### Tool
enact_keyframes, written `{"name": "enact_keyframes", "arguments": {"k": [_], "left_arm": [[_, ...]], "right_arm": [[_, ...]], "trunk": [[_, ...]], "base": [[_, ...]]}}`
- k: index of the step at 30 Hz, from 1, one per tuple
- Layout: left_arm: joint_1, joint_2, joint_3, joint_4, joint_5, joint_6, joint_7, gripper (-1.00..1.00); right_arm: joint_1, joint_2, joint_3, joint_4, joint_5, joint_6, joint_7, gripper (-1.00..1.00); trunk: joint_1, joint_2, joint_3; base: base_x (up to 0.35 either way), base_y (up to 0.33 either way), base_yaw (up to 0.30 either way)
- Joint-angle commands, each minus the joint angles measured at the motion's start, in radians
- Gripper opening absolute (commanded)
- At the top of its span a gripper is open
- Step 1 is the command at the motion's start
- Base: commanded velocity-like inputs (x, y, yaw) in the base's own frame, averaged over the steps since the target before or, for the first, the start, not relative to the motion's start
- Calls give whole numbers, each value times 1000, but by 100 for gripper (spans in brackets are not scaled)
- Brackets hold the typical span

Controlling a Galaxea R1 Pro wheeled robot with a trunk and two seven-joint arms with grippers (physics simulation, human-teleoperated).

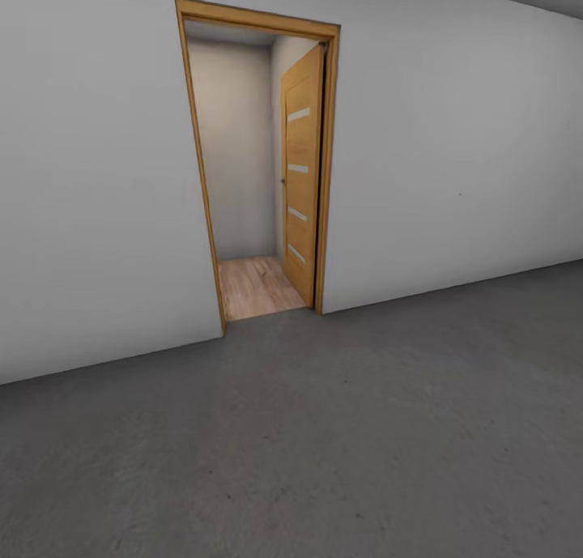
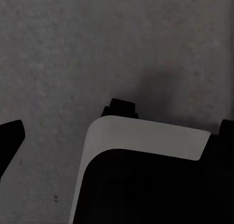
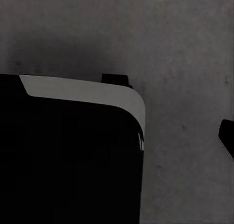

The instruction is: Move the two storage containers from the living room to the garage. In the garage, place one container on the floor and stack the other container on top of it (either order is fine).

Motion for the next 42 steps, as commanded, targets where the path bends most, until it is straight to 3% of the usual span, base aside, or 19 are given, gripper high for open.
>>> {"name": "enact_keyframes", "arguments": {"k": [1,42], "left_arm": [[-1,0,-1,1,6,-3,1,100],[-1,1,0,2,10,-6,1,100]], "right_arm": [[-1,0,8,3,-9,-8,-3,100],[-1,1,7,3,-9,-3,-14,100]], "trunk": [[1,0,-1],[1,0,-1]], "base": [[322,0,-81],[322,0,-18]]}}
